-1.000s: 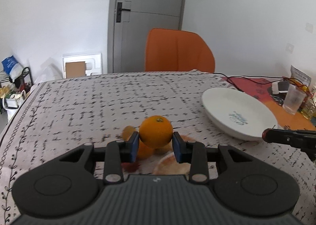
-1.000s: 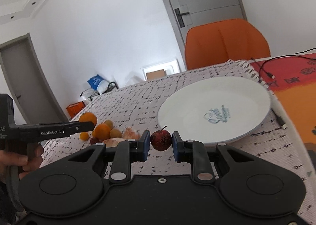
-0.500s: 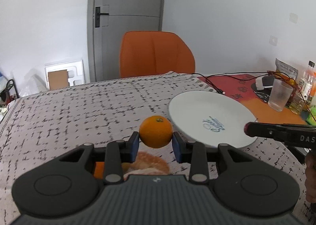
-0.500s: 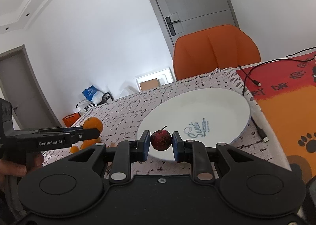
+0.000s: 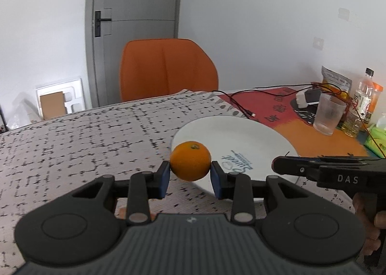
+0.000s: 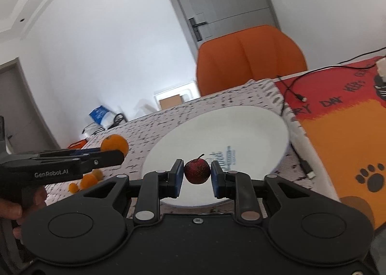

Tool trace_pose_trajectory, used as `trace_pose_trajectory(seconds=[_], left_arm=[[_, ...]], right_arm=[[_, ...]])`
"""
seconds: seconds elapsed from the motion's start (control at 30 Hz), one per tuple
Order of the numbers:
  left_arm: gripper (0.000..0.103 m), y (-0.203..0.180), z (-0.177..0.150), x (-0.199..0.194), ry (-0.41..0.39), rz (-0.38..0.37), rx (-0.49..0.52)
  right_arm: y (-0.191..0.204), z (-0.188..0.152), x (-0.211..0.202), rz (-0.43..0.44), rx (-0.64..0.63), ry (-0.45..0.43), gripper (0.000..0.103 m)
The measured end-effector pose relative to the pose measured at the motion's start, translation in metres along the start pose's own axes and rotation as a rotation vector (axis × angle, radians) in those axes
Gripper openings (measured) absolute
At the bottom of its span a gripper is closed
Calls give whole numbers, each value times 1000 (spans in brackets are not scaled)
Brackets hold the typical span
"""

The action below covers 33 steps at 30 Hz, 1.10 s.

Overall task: Organize fruits
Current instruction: 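Carry the plum with the right gripper onto the white plate while the left gripper places the orange there, then move both open grippers back from the plate to the fruit pile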

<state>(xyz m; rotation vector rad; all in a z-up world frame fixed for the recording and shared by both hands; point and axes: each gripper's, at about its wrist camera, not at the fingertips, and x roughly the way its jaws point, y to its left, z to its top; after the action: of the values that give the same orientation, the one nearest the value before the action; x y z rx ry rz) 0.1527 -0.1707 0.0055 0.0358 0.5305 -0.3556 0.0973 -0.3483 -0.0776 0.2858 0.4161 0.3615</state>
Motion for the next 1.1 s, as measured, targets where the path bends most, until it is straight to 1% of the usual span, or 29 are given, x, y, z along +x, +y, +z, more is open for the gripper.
trace_pose_trajectory(seconds=[0.1,0.2,0.27,0.3,0.37,0.4,0.47,0.5,0.6,0.67,0.7,0.73,0.77,0.83,0.9,0.97,1.1], left_arm=[[34,-6,1,8,9,-21,8],[34,-14,3,14,18,-42,17],[34,-19,4,17,20,-56,24],[34,-21,5,19,19,-58,28],[35,-23,6,21,24,-59,28],[35,-24,6,22,30,-60,25],[35,-23,5,21,27,-59,19],[38,-23,5,20,19,-52,21],[40,-20,5,16,23,-36,25],[50,-15,4,13,33,-20,12],[57,-12,3,10,34,-5,1],[61,-10,3,9,32,8,-8],[63,-6,2,6,30,20,-21],[73,1,0,1,33,45,-42],[78,7,-2,-4,25,76,-53],[80,12,-4,-9,13,100,-56],[82,21,-8,-18,6,119,-67]], right_arm=[[0,-1,-6,-22,-11,-35,30],[-3,-3,-8,-24,4,-29,33],[-4,-4,-11,-37,4,-27,39],[-6,-4,-12,-43,6,-31,41],[-9,-4,-16,-54,14,-43,49],[-10,-4,-18,-59,17,-50,50],[-11,-5,-21,-65,22,-57,57],[-11,-5,-21,-67,23,-57,58],[-10,-6,-21,-66,27,-58,70],[-8,-6,-22,-71,26,-69,82],[-6,-6,-22,-76,28,-78,85],[-5,-6,-23,-78,31,-85,94],[-4,-5,-24,-78,34,-88,102],[-1,-5,-25,-75,35,-94,103],[3,-3,-25,-72,30,-92,103],[6,-3,-24,-73,30,-88,103],[15,-4,-23,-73,24,-82,103]])
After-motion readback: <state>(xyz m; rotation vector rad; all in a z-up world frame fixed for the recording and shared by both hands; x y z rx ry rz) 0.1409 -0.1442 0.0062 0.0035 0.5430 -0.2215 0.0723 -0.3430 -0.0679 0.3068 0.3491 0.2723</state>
